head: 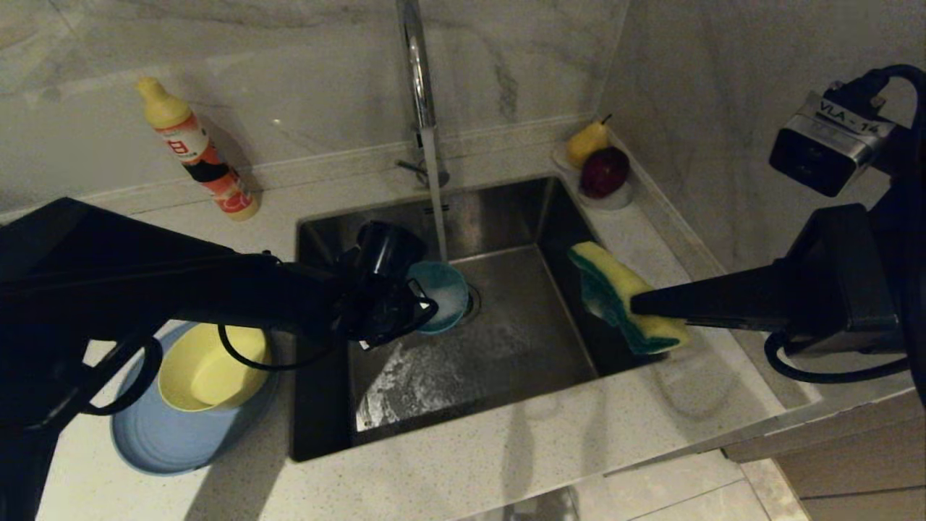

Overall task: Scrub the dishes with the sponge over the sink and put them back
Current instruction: Rinse the bowl

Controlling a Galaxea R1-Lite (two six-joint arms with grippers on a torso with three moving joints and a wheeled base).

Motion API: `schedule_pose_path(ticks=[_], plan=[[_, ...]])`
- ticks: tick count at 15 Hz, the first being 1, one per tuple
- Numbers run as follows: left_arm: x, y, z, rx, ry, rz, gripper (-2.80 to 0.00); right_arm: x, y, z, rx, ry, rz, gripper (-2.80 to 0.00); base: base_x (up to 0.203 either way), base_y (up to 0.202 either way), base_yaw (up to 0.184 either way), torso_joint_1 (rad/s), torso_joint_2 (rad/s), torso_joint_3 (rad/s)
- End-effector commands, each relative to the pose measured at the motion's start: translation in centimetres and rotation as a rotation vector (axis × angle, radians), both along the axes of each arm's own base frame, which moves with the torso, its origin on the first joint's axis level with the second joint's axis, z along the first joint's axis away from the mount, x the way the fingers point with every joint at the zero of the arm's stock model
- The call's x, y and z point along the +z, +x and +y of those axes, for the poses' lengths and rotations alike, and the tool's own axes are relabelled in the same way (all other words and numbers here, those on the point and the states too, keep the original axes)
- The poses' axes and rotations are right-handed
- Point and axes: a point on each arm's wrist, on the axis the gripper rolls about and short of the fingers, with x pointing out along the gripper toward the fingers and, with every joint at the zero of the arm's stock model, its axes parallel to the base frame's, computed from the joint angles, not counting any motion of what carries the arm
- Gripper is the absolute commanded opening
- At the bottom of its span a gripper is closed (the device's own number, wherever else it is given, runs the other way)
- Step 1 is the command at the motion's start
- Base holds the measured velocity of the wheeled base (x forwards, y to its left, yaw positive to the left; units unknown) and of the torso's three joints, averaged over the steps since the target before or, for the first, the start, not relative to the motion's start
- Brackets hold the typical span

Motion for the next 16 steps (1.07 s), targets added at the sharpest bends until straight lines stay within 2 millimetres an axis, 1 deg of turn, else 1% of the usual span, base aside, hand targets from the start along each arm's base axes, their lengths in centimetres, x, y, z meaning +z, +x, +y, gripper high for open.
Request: schedule_pose_path(ticks=[1,4,7,8,9,11,12,14,16], plan=[[1.7,-1.4,0.8,0.022,0.034,0.021,-2.8,-0.2,0.2,0.2,0.004,-0.003,0.012,-2.8,0.0,0.0,0.0,0.0,0.0,0.0],[2.4,-1.5,1.9,0.156,0.12,-0.03,-2.8,-0.4,0.2,0.2,0.005,-0.008,0.018,-2.8,0.0,0.0,0.0,0.0,0.0,0.0],[1.9,-2.2,2.2,0.138,0.203,0.022,-2.8,-0.4,0.1,0.1,0.003,-0.006,0.016,-2.8,0.0,0.0,0.0,0.0,0.0,0.0],[1.9,-2.7,2.5,0.115,0.219,0.076,-2.8,-0.3,0.0,0.1,0.005,-0.005,0.014,-2.8,0.0,0.0,0.0,0.0,0.0,0.0],[2.0,-3.1,2.5,0.071,0.187,0.126,-2.8,-0.4,0.1,0.1,0.005,-0.006,0.016,-2.8,0.0,0.0,0.0,0.0,0.0,0.0],[2.6,-3.9,2.6,-0.009,0.061,0.216,-2.8,-0.3,0.3,0.3,0.009,-0.005,0.014,-2.8,0.0,0.0,0.0,0.0,0.0,0.0],[2.5,-4.2,2.7,-0.025,0.023,0.266,-2.8,-0.2,0.4,0.4,0.009,-0.006,0.012,-2.8,0.0,0.0,0.0,0.0,0.0,0.0],[2.1,-4.1,2.9,-0.003,0.014,0.279,-2.8,-0.2,0.4,0.3,0.008,-0.005,0.011,-2.8,0.0,0.0,0.0,0.0,0.0,0.0],[2.3,-3.9,3.2,0.06,0.061,0.235,-2.8,-0.4,0.4,0.3,0.009,-0.008,0.017,-2.8,0.0,0.0,0.0,0.0,0.0,0.0]])
